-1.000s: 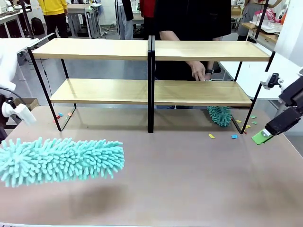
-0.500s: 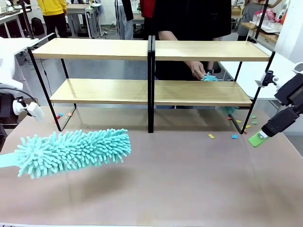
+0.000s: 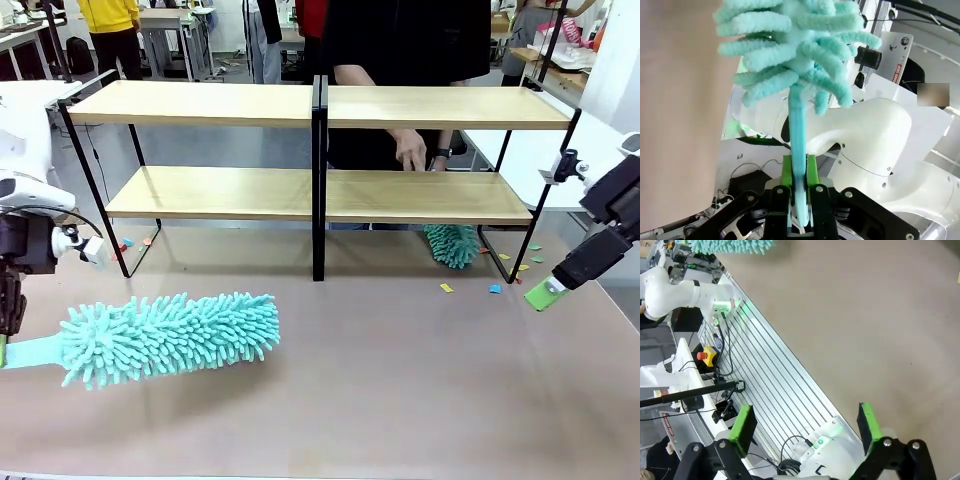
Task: Clean the shelves.
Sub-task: Place the Duster on the table.
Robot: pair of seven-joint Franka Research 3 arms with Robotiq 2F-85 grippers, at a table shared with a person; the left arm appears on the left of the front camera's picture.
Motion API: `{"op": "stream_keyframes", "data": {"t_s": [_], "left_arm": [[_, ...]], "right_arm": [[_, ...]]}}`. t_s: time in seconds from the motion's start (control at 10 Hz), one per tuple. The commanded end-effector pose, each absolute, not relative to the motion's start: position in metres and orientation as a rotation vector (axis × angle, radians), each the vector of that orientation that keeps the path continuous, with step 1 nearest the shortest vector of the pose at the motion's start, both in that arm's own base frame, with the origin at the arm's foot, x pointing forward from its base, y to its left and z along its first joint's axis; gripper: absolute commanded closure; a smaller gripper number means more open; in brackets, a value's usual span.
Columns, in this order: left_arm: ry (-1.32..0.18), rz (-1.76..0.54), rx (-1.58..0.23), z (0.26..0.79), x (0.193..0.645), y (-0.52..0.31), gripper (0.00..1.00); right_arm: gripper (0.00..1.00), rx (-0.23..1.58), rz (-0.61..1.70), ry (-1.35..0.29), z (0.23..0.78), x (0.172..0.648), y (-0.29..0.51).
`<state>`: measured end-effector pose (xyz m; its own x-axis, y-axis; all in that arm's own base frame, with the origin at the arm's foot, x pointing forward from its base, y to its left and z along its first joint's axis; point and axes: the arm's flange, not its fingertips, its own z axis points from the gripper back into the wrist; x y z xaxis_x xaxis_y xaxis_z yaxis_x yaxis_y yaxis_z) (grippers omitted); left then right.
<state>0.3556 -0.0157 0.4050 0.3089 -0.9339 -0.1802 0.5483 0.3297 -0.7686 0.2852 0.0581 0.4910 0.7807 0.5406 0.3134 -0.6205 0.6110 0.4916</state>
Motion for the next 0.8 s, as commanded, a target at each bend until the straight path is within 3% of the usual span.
{"op": "stream_keyframes", "data": {"t_s": [0.0, 0.1, 0.2, 0.4, 0.5, 0.7], "left_arm": [[0.719, -1.043, -0.638, 0.402, 0.363, -0.022, 0.43], [0.699, -1.016, -0.617, 0.404, 0.368, -0.021, 0.29], [0.653, -0.972, -0.581, 0.407, 0.372, -0.019, 0.0], [0.531, -0.876, -0.55, 0.414, 0.377, -0.013, 0.0], [0.428, -0.824, -0.559, 0.42, 0.377, -0.009, 0.05], [0.245, -0.71, -0.566, 0.437, 0.374, 0.005, 0.0]], "right_arm": [[0.0, 0.649, 0.694, -0.151, 0.492, 0.287, 0.056], [0.0, 0.649, 0.694, -0.151, 0.492, 0.287, 0.056], [0.0, 0.649, 0.694, -0.151, 0.492, 0.287, 0.056], [0.0, 0.649, 0.694, -0.151, 0.492, 0.287, 0.056], [0.0, 0.649, 0.694, -0.151, 0.492, 0.287, 0.056], [0.0, 0.649, 0.694, -0.151, 0.492, 0.287, 0.056]]}}
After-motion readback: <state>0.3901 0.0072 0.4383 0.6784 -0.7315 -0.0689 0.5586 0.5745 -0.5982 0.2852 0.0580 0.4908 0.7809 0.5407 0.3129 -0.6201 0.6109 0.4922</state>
